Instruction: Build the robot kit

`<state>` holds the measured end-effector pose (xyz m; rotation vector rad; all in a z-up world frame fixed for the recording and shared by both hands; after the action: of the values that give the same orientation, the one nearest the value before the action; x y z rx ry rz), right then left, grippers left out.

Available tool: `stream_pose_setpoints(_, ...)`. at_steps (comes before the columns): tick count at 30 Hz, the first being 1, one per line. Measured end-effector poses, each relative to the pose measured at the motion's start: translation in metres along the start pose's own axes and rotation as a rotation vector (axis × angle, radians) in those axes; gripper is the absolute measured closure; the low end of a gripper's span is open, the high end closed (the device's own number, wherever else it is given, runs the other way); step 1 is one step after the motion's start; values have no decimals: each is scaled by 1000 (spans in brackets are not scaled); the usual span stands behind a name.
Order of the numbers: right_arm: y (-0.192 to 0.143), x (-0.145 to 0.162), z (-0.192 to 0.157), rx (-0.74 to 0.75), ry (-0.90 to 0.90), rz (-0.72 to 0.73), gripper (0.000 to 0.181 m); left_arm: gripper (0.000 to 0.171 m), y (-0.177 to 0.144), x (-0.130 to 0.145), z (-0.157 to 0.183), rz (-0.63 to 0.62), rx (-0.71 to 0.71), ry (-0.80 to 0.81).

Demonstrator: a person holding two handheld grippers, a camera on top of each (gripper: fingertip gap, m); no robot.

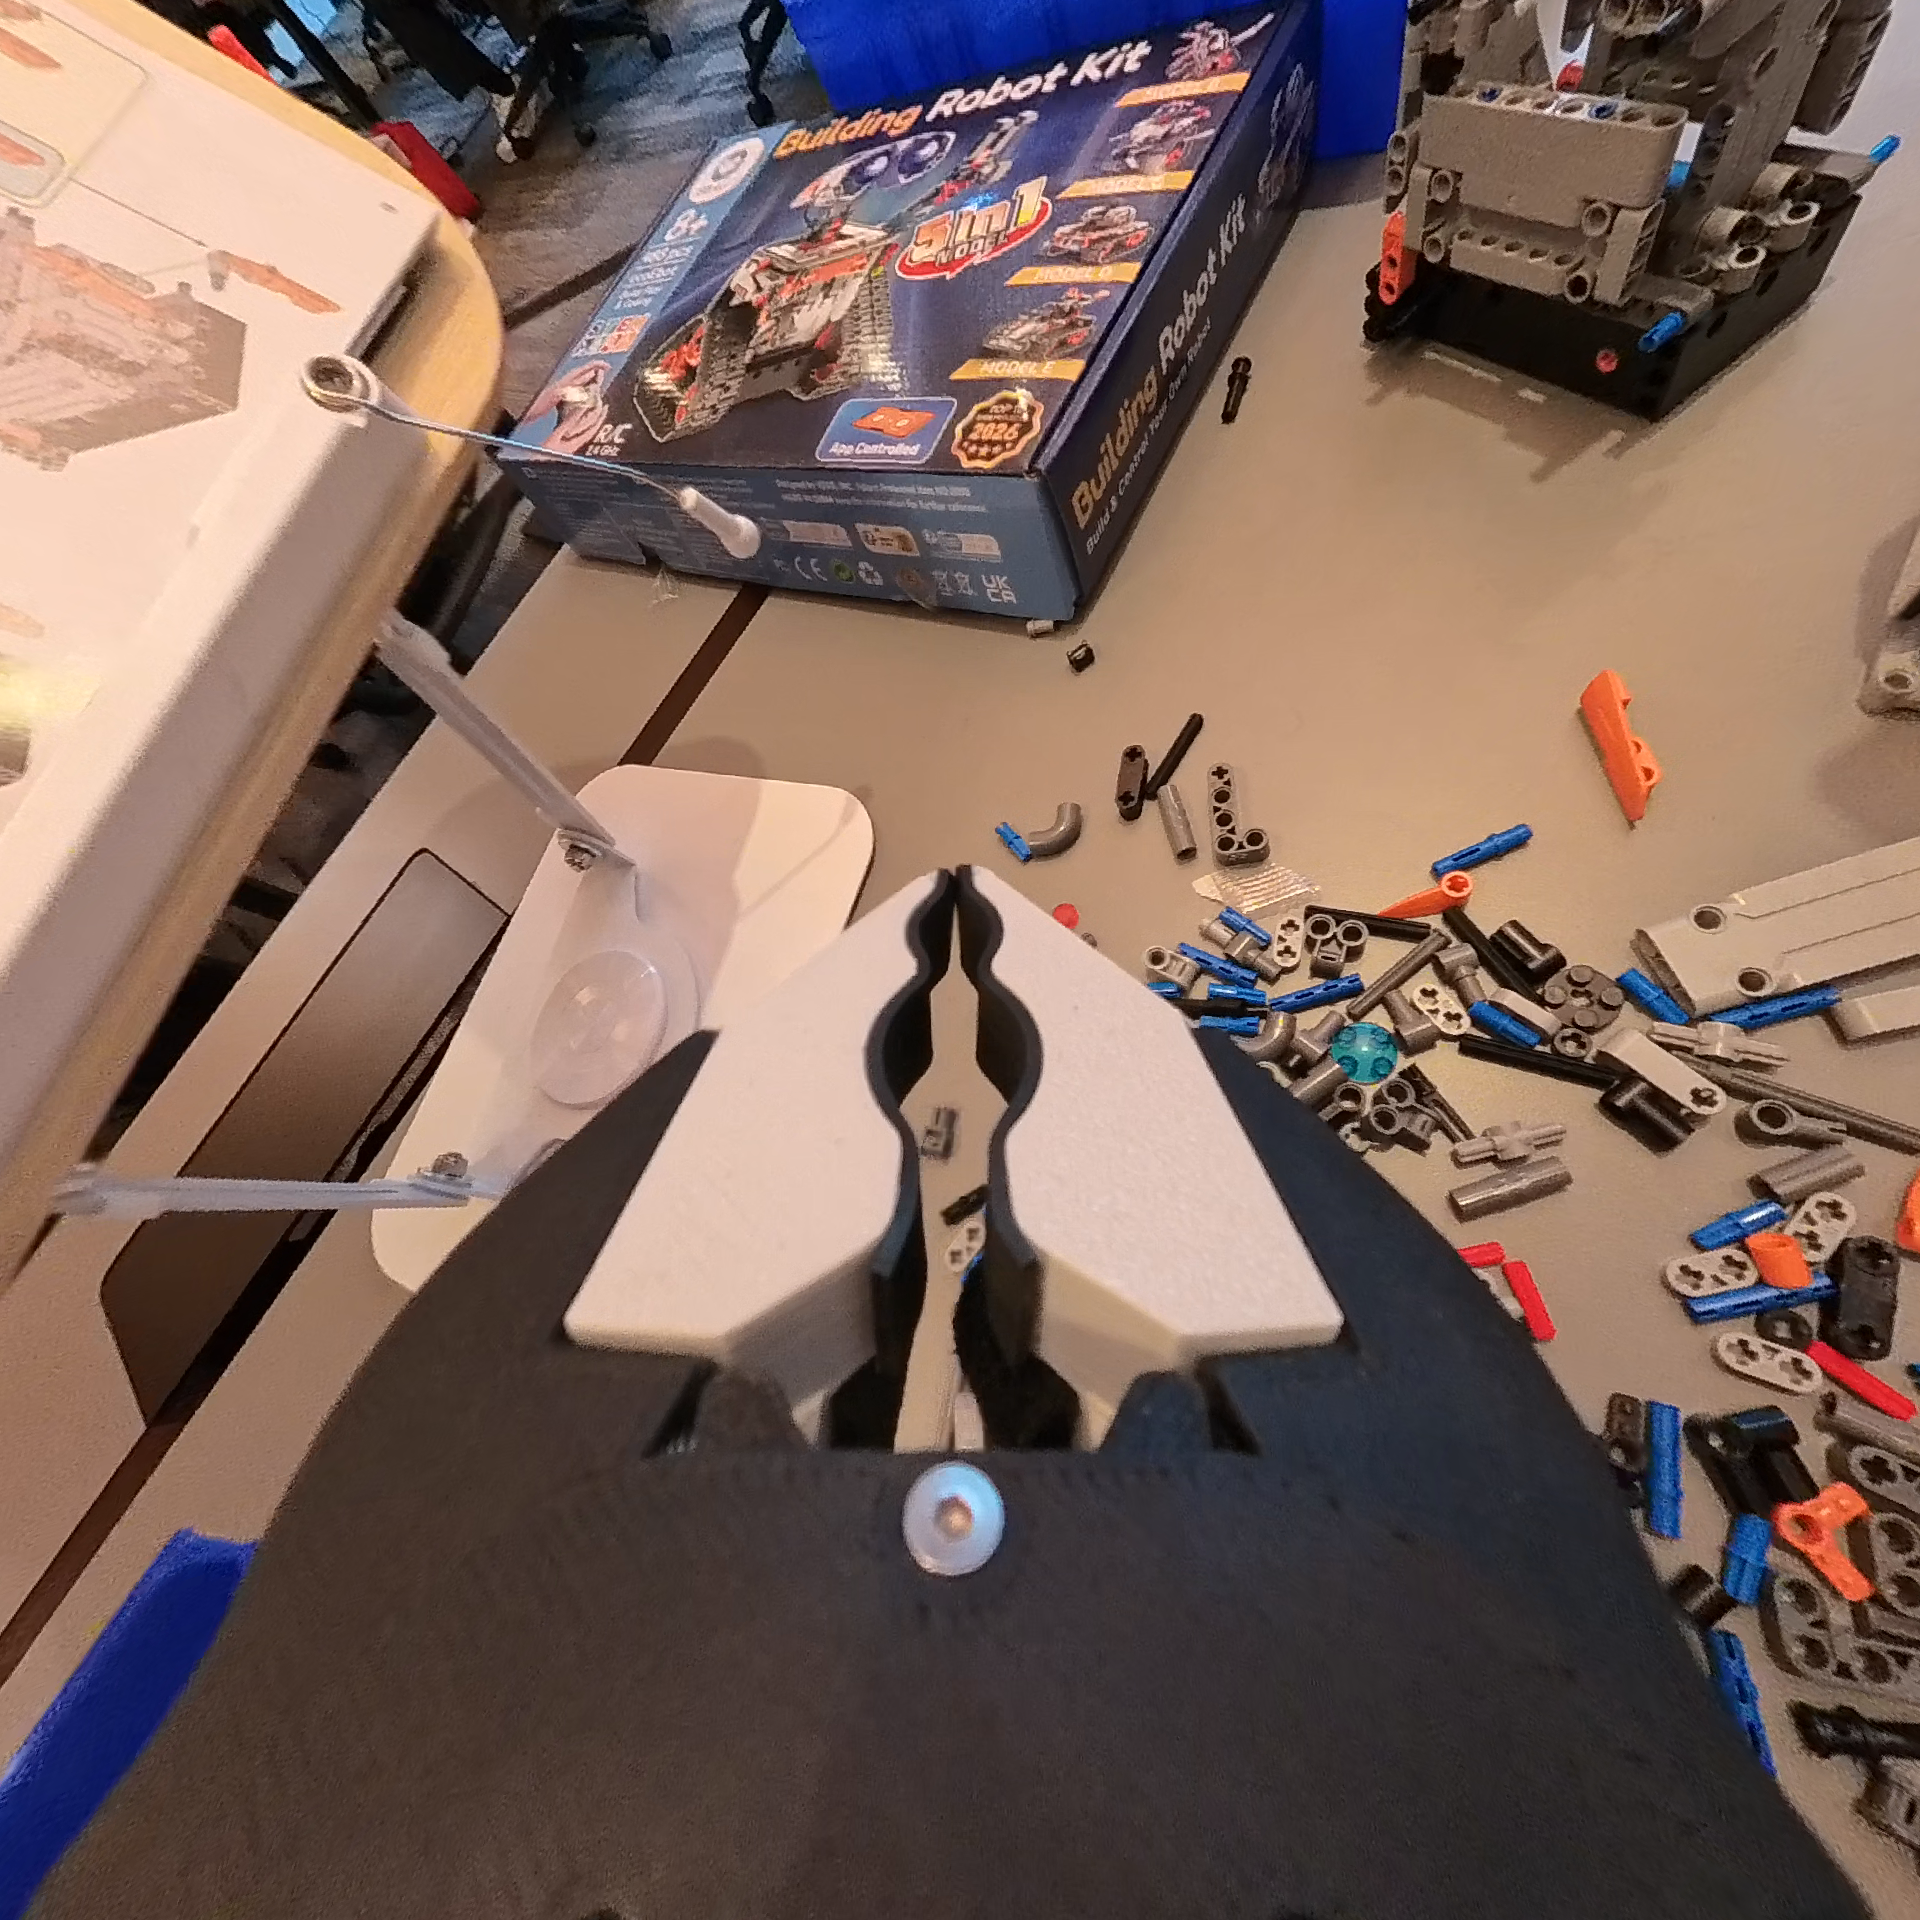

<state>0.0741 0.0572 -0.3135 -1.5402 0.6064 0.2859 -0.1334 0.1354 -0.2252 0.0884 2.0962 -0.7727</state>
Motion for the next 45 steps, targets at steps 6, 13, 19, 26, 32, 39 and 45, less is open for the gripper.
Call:
stream_pose_setpoints(6,-10,-13,-2,-4,-20,95,172,171,-34,-22,-20,83,-79,1)
stream_pose_setpoints(13,-7,-37,-24,-40,-123,98,171,171,-56,-30,-44,147,-129,-49)
stream_pose_setpoints(19,-3,-78,-32,-53,-232,116,172,171,-48,-32,-61,154,-127,-86)
stream_pose_setpoints(26,0,-136,-25,-31,-351,128,173,171,-61,-58,-67,212,-153,-66)
stream_pose_setpoints(32,3,-146,-29,-21,-384,131,173,171,-62,-60,-62,196,-142,-47)
stream_pose_setpoints(39,7,-144,-22,-72,-335,200,173,171,-111,-74,-63,191,-199,14)
stream_pose_setpoints(45,15,-141,-12,-71,-292,223,172,171,-100,-58,-61,132,-208,68)
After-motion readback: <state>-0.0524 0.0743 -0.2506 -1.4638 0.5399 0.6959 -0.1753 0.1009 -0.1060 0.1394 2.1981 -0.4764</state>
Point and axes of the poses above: each gripper's, where its closed fingertips meet, y out along the fingers, x out of its underside, z = x × y across the jaws, the point moved 2 cm from there along -y, back along the fingers, and after that the axes turned 5 degrees about -x, right-handed, at the moved point
